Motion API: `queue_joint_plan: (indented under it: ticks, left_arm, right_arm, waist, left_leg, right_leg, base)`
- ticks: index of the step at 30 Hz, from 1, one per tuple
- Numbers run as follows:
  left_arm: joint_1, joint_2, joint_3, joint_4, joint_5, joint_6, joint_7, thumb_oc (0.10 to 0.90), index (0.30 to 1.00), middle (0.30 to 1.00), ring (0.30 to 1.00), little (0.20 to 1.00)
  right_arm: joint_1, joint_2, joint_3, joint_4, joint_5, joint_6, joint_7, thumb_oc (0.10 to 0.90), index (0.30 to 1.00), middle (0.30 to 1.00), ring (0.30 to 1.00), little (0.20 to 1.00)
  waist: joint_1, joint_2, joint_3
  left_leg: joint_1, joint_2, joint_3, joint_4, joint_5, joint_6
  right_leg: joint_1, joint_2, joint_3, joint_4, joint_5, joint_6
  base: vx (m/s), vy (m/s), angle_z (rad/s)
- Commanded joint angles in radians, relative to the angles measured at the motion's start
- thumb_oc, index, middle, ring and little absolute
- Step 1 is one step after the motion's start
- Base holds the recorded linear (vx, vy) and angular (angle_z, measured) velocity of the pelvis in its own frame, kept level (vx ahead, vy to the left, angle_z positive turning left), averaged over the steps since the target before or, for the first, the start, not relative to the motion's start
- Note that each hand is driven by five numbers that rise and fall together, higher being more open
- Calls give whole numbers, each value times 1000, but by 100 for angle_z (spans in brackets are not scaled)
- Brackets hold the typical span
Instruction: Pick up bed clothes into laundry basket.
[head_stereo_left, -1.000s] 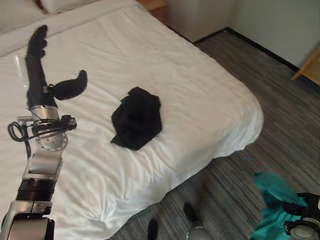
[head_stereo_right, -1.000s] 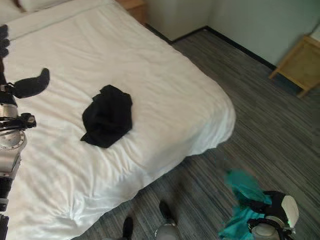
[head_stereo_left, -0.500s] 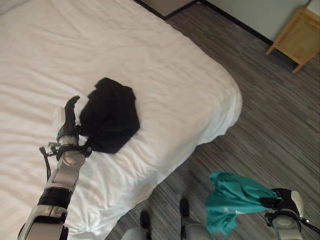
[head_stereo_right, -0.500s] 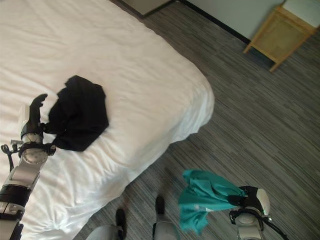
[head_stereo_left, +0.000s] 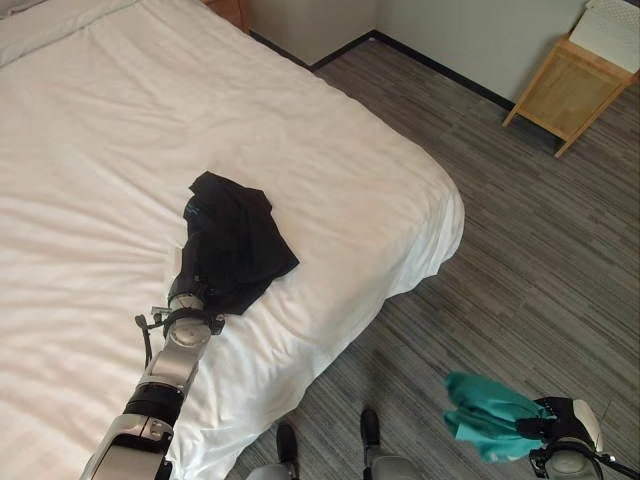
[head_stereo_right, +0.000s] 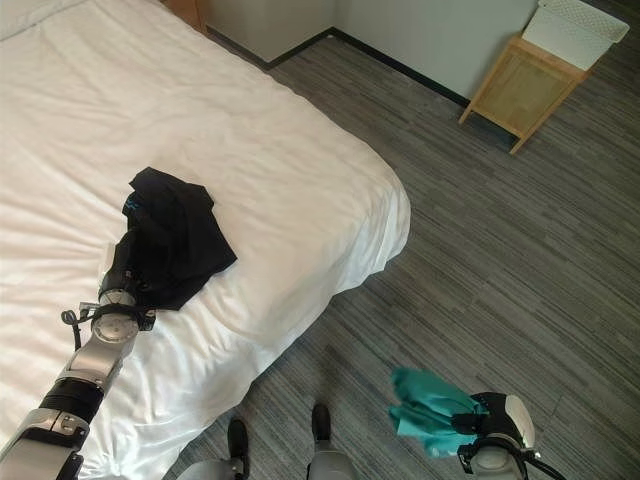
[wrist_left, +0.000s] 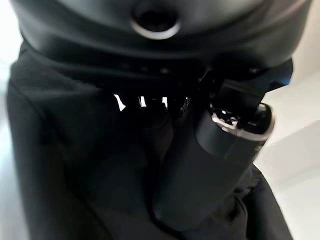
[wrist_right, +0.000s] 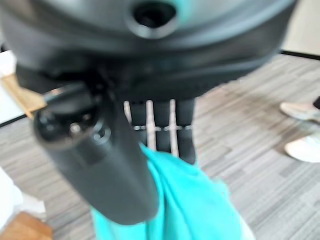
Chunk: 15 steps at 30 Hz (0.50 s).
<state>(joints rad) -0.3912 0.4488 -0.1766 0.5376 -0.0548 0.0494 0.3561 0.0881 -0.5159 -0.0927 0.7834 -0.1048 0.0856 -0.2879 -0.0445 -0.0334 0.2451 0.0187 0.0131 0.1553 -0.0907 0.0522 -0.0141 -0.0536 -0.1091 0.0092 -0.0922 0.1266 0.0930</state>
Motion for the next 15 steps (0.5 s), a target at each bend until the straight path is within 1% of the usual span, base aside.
queue_joint_plan:
  ticks: [1, 15]
  left_arm:
    - [-121, -56, -69, -20, -9, -115, -49, 511, 467, 467, 467, 467]
    - [-121, -56, -69, -20, -9, -115, -49, 511, 467, 467, 467, 467]
  right_arm:
    - [16, -104, -42, 6, -7, -23, -39, 400, 300, 300, 300, 300]
    - [16, -104, -42, 6, -7, -23, -39, 400, 300, 300, 300, 300]
  waist:
    - [-26, 0, -52]
    - [-26, 0, -52]
  left_leg:
    - [-20, 22, -47, 3, -100, -48]
    - [-20, 22, -47, 3, -100, -48]
  right_leg:
    - [67, -33, -25, 5, -102, 78]
    - [67, -33, -25, 5, -102, 78]
  base:
    - [0, 0, 0]
    - [0, 0, -2]
